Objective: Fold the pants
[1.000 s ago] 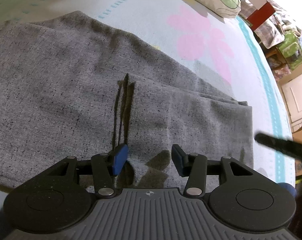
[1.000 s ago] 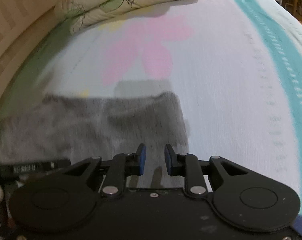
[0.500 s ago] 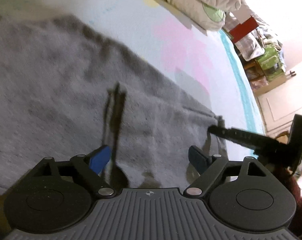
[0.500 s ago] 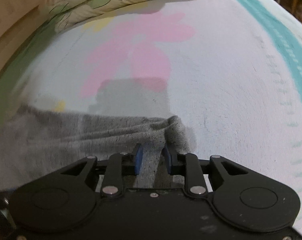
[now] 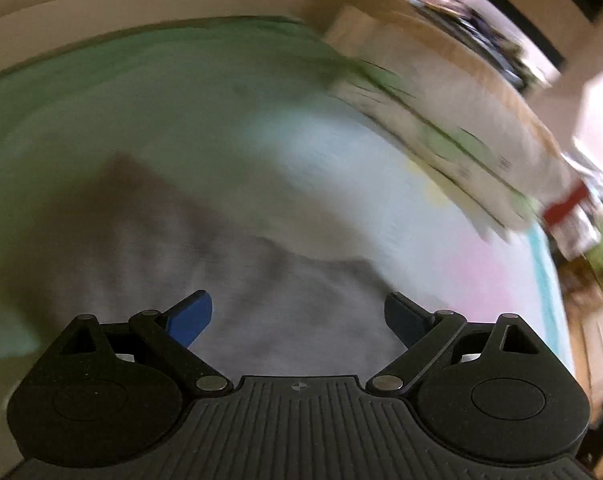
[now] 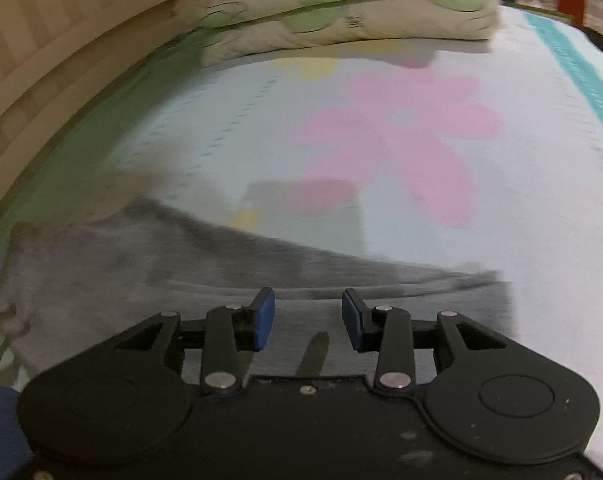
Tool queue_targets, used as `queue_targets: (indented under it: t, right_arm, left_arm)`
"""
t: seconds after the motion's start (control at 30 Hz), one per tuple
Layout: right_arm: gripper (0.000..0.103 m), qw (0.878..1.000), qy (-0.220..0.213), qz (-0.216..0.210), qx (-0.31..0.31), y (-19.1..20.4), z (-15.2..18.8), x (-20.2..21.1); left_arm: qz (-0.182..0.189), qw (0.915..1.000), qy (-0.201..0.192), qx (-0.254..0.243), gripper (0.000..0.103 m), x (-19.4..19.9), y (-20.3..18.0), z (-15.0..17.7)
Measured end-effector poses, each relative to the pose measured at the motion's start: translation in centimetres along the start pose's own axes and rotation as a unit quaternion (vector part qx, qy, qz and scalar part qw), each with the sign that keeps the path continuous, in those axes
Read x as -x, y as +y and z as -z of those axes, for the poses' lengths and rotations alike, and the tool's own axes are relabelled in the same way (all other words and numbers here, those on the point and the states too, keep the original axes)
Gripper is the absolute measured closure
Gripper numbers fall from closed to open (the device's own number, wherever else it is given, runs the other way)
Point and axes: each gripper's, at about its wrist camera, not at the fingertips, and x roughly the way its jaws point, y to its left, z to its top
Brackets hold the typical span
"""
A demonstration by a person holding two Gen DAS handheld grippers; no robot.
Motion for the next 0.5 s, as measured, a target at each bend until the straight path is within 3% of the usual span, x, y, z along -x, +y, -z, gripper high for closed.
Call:
queue_targets:
  t: [0.23, 0.4, 0.5]
  right_arm:
    - [0.062, 0.999, 0.016, -0.039, 0.016, 4.4, -0.4, -2.1]
    - [0.062, 0.998, 0.027, -0.051, 0.035, 6.7, -0.6, -2.7]
    - [0.061, 0.997, 0.032, -0.055, 0.043, 7.6, -0.7, -3.0]
  left_arm:
    - [-0.012, 0.9948, 0.052, 0.087, 0.009, -0.1, 8.0, 2.3]
    - [0.011, 0.9889, 0.088, 0.119, 0.001, -2.0, 9.9, 3.8]
    - [0.013, 0.9909, 0.074, 0.112, 0.001, -2.5, 9.9, 3.6]
